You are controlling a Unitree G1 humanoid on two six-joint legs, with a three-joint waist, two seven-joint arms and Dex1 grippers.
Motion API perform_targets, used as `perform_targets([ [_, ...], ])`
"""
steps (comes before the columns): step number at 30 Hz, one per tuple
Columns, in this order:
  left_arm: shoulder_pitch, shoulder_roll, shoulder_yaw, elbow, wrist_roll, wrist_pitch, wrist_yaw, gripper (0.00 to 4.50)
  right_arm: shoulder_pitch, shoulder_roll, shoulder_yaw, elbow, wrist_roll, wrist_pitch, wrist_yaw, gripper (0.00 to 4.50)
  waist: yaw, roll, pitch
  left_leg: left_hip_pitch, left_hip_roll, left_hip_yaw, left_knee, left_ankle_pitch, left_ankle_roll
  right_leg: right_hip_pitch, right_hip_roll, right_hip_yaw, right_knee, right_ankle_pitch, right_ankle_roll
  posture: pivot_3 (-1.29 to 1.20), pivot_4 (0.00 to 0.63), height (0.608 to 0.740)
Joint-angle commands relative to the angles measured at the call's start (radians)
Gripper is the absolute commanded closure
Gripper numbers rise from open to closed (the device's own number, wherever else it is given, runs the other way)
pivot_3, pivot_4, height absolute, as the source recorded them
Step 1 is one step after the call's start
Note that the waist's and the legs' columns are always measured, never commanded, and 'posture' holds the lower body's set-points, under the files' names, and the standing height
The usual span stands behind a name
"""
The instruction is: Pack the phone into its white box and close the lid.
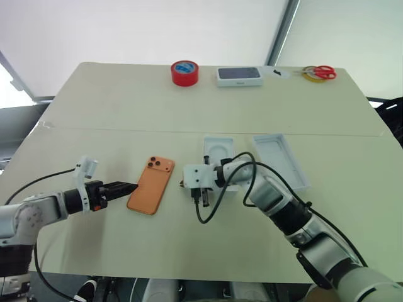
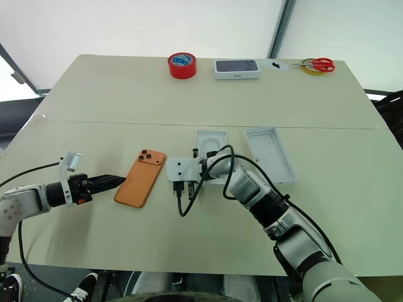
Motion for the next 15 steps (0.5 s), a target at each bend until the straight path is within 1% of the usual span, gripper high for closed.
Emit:
perform_targets([
  [1,-0.022,-0.018,-0.065,0.044,0.04,0.013,-0.021,1.56,-0.001,0.037,0.039,0.009,-0.019,0.009,-0.005,4.37,0.002,0.001,0.0,0.0,0.0,0.0,0.0,0.0,0.0,0.0,0.0,0.0,0.0,0.0,0.0,0.0,0.15,0.74],
  [4,-0.038,-0.047,-0.093,0.045,0.049,0.024,-0.02,1.56,-0.001,0.073,0.041,0.009,-0.017,0.035,-0.012,4.37,0.002,0.001,-0.002,0.0,0.0,0.0,0.0,0.0,0.0,0.001,0.0,0.0,0.0,0.0,0.0,0.0,0.15,0.74],
  [9,-0.062,-0.109,-0.135,0.031,0.066,0.061,0.011,1.56,-0.012,0.087,0.051,0.045,-0.046,0.02,-0.035,4.37,0.004,0.003,-0.007,0.0,0.0,0.0,0.0,0.0,0.0,0.001,0.0,0.0,0.001,0.0,0.0,0.0,0.15,0.74],
  [13,-0.075,-0.16,-0.143,-0.013,0.033,0.128,0.028,1.56,-0.021,0.091,0.042,0.065,-0.057,-0.004,-0.063,4.37,0.005,0.005,-0.01,0.002,-0.001,0.0,0.0,0.0,0.001,0.002,-0.001,0.0,0.0,0.0,0.0,0.0,0.15,0.74],
  [15,-0.081,-0.184,-0.128,-0.025,-0.004,0.189,0.04,1.56,-0.02,0.087,0.038,0.071,-0.057,-0.014,-0.061,4.37,0.005,0.007,-0.013,0.002,-0.001,0.0,0.0,0.0,0.001,0.003,-0.001,0.0,0.0,0.0,0.0,0.0,0.15,0.74],
])
